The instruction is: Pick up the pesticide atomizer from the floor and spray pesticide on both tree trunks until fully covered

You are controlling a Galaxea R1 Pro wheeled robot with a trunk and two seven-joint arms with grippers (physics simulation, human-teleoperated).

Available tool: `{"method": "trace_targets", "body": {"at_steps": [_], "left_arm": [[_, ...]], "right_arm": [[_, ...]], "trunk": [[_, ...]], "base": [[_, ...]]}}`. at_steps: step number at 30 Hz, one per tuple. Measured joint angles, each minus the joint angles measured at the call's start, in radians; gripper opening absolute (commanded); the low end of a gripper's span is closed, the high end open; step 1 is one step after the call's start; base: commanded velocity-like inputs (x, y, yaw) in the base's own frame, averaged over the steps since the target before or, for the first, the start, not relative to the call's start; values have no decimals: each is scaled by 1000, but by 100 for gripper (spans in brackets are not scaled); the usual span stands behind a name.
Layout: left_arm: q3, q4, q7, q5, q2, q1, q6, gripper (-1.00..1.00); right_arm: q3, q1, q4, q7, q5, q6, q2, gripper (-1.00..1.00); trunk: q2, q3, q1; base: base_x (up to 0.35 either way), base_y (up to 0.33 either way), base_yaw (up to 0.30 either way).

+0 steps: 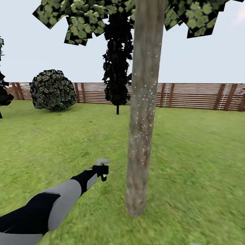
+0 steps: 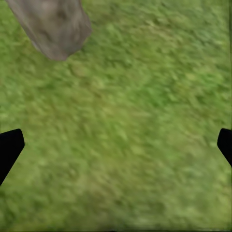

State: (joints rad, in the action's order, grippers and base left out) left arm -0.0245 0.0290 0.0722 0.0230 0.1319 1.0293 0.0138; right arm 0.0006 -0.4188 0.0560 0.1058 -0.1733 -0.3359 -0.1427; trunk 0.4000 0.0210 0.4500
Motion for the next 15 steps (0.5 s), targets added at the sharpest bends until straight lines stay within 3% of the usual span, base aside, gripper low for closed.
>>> {"method": "trace_targets", "body": {"at_steps": [6, 15], "left_arm": [[0, 0, 37, 0, 0, 0, 0, -100], [0, 0, 43, 0, 0, 0, 0, -100]], "right_arm": [[0, 0, 0, 0, 0, 0, 0, 100], [0, 0, 0, 0, 0, 0, 0, 100]], "trunk": [[0, 0, 0], [0, 0, 0]], "base": [[71, 350, -300], [15, 350, -300]]}}
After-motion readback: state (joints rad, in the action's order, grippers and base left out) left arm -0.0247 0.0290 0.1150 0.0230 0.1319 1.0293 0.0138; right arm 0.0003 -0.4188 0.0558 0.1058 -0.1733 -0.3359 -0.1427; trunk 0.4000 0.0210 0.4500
